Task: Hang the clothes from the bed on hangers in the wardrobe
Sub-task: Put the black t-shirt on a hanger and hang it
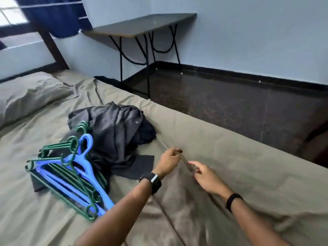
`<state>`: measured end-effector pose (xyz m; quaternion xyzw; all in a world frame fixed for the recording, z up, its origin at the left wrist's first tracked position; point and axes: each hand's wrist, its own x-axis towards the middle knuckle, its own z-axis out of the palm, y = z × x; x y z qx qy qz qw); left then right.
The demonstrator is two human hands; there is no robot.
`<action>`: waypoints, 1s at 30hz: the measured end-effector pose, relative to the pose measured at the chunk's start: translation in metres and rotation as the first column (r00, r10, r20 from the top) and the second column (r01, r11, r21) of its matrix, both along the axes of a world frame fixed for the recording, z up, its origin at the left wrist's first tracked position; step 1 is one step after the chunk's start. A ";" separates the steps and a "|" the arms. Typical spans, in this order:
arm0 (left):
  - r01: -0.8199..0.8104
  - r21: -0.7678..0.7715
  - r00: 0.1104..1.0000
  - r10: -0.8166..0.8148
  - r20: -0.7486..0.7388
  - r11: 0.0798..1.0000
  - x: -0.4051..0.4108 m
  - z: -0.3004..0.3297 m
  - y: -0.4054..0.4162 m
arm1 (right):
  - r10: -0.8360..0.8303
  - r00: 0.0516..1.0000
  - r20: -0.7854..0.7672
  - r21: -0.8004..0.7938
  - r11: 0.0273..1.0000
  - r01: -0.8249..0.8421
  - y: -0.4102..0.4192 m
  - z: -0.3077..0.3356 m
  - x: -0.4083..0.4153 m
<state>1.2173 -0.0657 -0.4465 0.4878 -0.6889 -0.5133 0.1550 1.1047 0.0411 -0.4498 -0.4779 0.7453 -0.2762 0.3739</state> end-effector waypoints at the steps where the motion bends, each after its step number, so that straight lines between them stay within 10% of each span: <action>1: -0.002 -0.142 0.998 0.010 0.054 0.990 0.012 0.008 -0.022 | 0.020 1.000 -0.007 -0.003 1.000 -0.020 -0.020 0.006 0.009; 5: 0.018 -0.543 0.958 0.142 0.251 0.839 0.068 0.033 -0.094 | 0.081 0.993 0.089 -0.013 0.997 -0.080 -0.090 0.023 0.048; 11: -0.337 -0.696 0.904 0.424 -0.051 0.634 0.169 0.098 -0.185 | 0.200 0.979 0.045 -0.185 0.965 -0.188 -0.177 0.050 0.109; 16: -0.382 -0.535 0.743 0.595 0.307 0.754 0.261 0.078 -0.259 | 0.278 0.944 -0.178 -0.304 0.897 -0.321 -0.233 0.071 0.160; 21: -0.451 -0.181 0.838 0.485 0.249 0.874 0.262 0.014 -0.273 | 0.248 0.937 -0.247 -0.149 0.945 -0.290 -0.257 0.053 0.173; 30: -0.297 -0.515 0.881 0.439 0.177 0.804 0.256 0.002 -0.244 | 0.388 0.887 -0.251 -0.125 0.896 -0.427 -0.242 0.039 0.160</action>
